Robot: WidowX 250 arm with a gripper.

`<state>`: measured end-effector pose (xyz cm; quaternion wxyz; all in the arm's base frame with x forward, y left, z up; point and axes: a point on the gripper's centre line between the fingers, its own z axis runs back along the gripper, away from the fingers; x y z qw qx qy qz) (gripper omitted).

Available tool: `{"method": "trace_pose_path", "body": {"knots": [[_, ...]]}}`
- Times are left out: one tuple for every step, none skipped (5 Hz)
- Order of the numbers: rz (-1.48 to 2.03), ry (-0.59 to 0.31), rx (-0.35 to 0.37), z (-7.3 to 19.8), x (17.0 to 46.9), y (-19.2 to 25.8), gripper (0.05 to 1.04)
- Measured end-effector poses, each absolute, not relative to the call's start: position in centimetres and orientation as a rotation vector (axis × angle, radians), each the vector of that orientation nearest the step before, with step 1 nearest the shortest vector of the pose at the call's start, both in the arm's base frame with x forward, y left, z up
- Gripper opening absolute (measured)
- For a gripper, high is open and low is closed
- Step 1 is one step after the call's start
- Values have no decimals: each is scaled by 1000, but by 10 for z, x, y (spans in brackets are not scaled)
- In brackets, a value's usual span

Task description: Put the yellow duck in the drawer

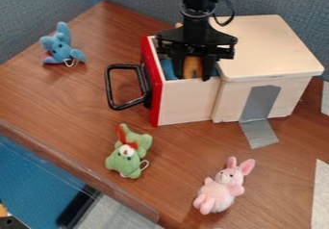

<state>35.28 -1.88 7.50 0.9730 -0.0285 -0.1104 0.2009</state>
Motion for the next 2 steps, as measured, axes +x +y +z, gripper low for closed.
{"method": "trace_pose_path", "body": {"knots": [[427, -235, -75, 75, 355, -11, 926], [425, -215, -59, 76, 351, -10, 1005]]}}
